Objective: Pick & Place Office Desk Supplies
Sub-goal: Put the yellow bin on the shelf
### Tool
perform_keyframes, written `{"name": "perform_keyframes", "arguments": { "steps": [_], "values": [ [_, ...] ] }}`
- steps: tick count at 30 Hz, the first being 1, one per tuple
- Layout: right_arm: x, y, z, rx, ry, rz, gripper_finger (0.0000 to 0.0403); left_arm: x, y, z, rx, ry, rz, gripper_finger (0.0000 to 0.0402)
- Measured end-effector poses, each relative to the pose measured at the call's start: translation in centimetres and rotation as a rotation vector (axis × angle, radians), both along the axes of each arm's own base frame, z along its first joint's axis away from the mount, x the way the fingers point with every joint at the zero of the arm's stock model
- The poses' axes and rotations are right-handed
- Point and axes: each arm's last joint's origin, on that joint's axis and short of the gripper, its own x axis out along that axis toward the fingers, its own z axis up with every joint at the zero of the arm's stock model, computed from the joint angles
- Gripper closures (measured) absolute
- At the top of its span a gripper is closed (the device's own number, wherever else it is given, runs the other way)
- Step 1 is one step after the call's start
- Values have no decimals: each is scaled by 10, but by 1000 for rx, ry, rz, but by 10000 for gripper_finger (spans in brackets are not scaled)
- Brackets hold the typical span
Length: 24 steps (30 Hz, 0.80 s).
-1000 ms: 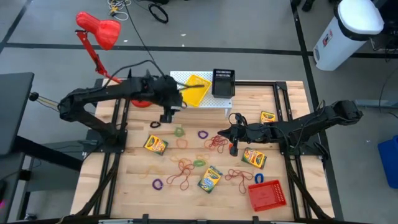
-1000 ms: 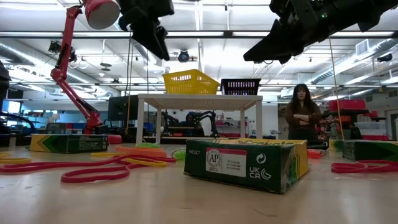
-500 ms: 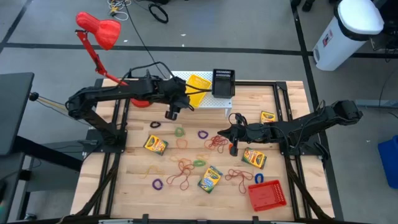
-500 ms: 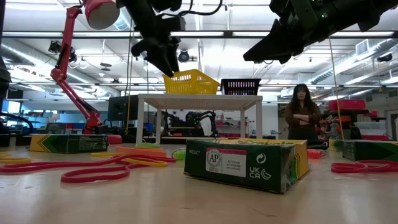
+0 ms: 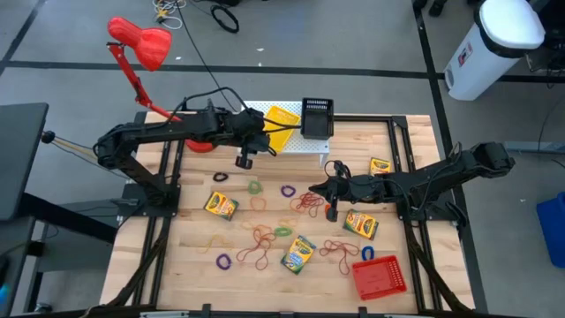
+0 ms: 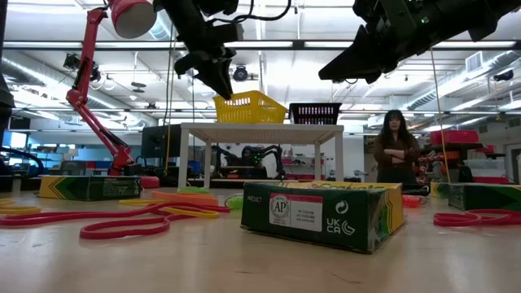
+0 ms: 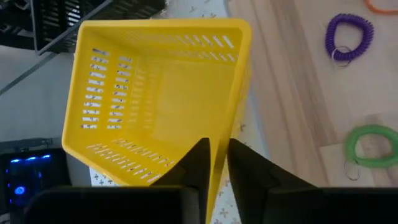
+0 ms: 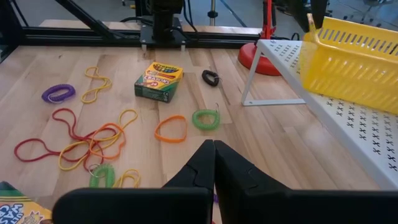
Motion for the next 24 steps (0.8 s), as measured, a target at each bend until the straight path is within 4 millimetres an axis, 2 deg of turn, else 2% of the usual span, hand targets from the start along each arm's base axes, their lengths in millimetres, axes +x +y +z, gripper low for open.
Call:
{"name": "perform_keyframes", "arguments": {
  "steps": [9, 17, 24],
  "values": [
    [0, 0, 0, 0, 0, 0, 395, 0, 1, 1, -7, -32, 96, 380],
    [0, 0, 0, 0, 0, 0, 395, 6, 4, 3, 3, -109, 124, 380],
    [0, 0, 1, 1, -6, 0, 395, 18, 10, 3, -26, -80, 193, 380]
  ]
}}
